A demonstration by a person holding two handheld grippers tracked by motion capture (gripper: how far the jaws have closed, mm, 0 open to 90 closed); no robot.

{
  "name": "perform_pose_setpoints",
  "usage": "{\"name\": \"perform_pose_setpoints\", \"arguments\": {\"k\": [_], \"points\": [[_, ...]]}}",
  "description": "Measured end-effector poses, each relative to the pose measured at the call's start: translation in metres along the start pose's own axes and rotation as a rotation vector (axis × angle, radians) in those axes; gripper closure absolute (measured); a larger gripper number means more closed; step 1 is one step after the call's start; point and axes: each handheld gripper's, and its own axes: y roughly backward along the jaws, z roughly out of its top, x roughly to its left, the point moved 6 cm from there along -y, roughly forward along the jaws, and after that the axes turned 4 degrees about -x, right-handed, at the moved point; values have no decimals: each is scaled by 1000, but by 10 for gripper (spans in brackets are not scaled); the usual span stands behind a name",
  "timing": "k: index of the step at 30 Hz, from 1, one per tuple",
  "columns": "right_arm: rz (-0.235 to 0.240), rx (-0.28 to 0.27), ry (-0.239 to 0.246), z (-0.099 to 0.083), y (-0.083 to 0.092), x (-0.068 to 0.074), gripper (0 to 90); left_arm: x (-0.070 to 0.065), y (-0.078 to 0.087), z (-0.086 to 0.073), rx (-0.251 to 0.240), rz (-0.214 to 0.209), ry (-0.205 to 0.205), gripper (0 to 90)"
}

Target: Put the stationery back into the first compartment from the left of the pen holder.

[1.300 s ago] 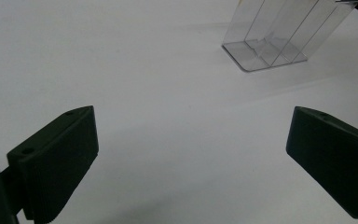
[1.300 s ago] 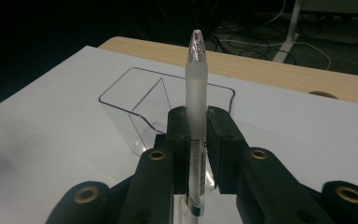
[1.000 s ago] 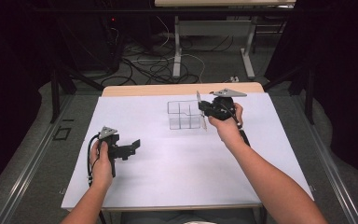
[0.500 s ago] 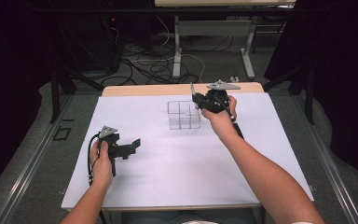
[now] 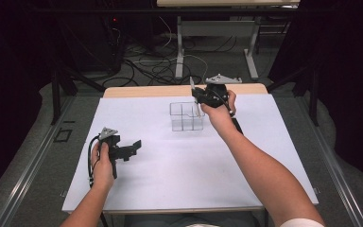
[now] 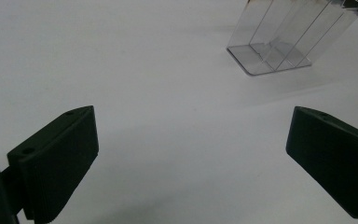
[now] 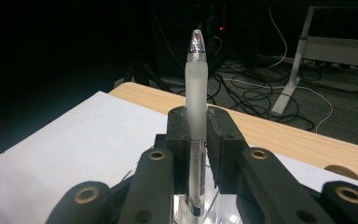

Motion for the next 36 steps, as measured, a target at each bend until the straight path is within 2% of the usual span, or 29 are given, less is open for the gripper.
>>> {"name": "perform_pose_setpoints", "arguments": {"k": [10,14,15,20,27,32,36], "points": [[11,-14,5,7,-15,8,797,3,5,-1,2,5,14,23],[22,-17,8,9,-26,14,796,3,6,-2,-10,12,19,23],[26,-18,10,10,-30,16,797,4,7,-2,1,9,13,23],[36,-19,14,12,-47,25,796,7,11,-4,-4,18,10,23],[44,-33,18,13,-69,37,796,13,19,-6,-18,32,36,23],[38,-15,16,7,-80,39,796,14,22,-6,-31,38,50,23],[28,12,15,1,-85,35,796,16,23,-7,-24,43,47,23]]}}
